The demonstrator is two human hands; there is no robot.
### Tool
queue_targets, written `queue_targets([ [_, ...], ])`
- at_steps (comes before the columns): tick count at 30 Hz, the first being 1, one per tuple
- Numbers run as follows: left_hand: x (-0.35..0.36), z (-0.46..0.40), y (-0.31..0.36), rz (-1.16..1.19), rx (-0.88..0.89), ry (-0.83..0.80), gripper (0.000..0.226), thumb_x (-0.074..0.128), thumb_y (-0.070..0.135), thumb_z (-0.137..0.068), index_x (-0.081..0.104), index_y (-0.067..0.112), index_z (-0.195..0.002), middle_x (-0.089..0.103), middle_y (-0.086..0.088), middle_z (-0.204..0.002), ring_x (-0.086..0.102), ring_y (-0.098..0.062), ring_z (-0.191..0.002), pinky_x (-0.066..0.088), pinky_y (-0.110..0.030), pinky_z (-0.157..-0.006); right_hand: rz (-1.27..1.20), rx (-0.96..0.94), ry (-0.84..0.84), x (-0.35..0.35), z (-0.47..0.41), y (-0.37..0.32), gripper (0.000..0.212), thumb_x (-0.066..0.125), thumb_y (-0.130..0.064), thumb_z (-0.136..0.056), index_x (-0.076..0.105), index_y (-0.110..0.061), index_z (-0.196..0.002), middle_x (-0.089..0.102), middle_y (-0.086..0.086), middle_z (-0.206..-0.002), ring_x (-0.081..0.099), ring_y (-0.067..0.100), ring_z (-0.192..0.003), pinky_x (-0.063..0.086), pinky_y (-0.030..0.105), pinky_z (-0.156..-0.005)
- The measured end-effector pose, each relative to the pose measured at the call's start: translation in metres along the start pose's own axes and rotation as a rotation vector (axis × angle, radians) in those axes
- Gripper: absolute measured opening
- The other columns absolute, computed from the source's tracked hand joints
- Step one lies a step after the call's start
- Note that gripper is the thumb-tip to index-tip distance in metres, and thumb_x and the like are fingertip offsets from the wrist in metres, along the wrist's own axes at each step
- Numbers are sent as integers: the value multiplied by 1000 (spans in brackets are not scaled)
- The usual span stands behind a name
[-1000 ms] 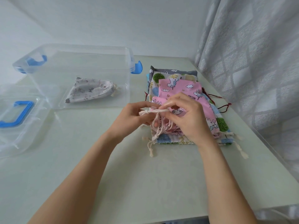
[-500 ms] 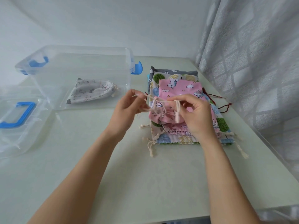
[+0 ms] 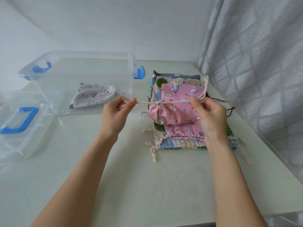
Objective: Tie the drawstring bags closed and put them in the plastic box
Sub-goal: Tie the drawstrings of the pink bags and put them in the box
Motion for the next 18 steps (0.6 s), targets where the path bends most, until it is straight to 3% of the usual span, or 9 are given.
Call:
queue_targets([
  [5,-5,0,0,-70,62,57,26,65,23,-87,56,15,-64,26,12,-40,21,-5,-43,18,-20,-43,103,-1,61,-7,-3,6,26,65,-29,-86,64,-8,-69,55,-5,-60,48,9,-63,41,27,-64],
  [8,3,0,-9,-254,50,-53,21,68,30,-83,64,20,-65,41,10,-47,32,-6,-47,26,-22,-49,566,-35,-121,4,-3,14,33,66,-37,-83,61,-15,-60,56,-2,-57,49,16,-59,34,27,-54],
  [11,21,6,-13,-489,76,-191,5,66,31,-83,69,29,-79,66,15,-72,57,8,-65,36,-9,-58,859,3,-168,3,1,21,37,64,-51,-80,54,-21,-59,58,-2,-64,51,19,-63,31,27,-52],
  [14,28,9,2,-485,142,-227,18,58,27,-88,67,32,-103,66,17,-96,58,7,-92,38,-2,-70,647,-146,-120,7,2,-3,22,66,-36,-83,56,-18,-75,57,-4,-73,52,14,-69,39,28,-62],
  [18,41,21,19,-381,233,-373,9,66,29,-85,70,28,-93,70,11,-91,62,2,-91,44,-11,-80,418,-339,-393,43,18,-26,9,68,-24,-83,66,-19,-90,62,-8,-95,54,9,-96,40,17,-80],
])
Point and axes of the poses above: each hand's wrist, its own z-axis away from the middle knuckle, its own x-axis out of the palm, y = z × x, the point moved 10 cm from there along -z, towards the middle knuckle
